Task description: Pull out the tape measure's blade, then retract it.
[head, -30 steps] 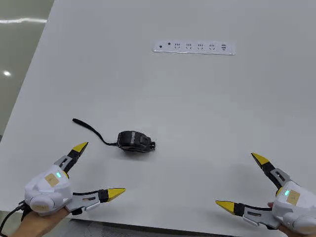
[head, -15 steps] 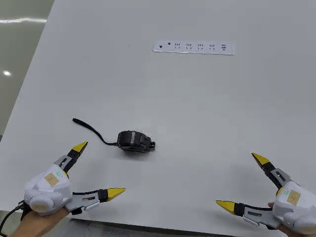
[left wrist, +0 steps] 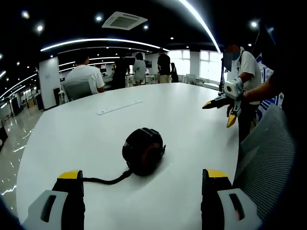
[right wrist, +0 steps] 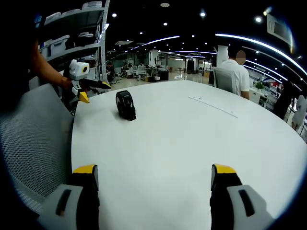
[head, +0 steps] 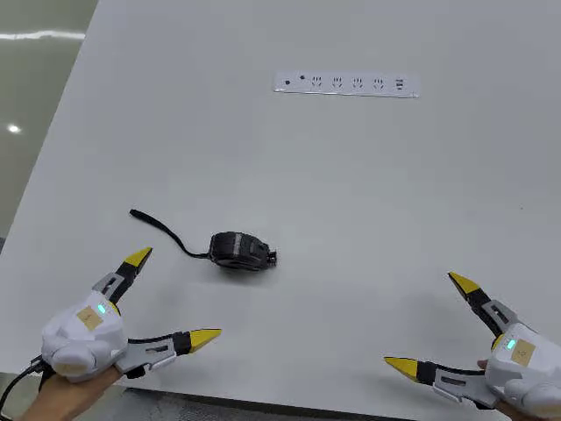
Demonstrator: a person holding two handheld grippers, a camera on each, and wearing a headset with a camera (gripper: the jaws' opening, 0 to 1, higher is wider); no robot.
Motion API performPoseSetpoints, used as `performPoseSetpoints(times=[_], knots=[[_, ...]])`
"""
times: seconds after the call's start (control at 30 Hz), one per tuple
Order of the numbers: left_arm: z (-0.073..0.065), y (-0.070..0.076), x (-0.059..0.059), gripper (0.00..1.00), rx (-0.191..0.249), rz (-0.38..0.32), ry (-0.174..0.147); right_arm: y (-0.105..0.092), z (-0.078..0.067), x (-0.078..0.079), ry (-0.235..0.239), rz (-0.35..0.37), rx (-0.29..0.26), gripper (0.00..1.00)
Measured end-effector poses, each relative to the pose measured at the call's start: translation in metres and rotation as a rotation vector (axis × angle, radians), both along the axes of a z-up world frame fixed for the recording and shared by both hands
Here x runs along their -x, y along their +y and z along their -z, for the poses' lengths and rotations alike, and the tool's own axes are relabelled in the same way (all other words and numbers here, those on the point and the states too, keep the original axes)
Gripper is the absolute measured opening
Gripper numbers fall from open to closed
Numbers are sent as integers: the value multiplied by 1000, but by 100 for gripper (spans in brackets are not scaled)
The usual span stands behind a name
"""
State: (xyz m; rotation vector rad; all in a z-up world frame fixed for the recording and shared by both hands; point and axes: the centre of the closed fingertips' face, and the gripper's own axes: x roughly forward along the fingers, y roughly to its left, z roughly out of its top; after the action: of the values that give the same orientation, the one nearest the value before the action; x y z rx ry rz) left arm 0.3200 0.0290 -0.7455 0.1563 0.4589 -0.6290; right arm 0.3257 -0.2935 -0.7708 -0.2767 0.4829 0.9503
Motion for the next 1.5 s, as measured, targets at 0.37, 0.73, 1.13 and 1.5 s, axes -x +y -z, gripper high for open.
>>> performPoseSetpoints(times=[0.37,0.73,1.13,1.5], knots=[[-1,2,-2,100,-10,-17,38,-2,1,-1,4,11,7,99],[4,-2,6,90,17,15,83,-4,1,-2,2,17,8,99],[2,-3,6,100,4,24,66,-5,1,0,2,17,14,100],[3,-3,6,100,-12,34,59,-6,1,-1,-4,18,16,100]])
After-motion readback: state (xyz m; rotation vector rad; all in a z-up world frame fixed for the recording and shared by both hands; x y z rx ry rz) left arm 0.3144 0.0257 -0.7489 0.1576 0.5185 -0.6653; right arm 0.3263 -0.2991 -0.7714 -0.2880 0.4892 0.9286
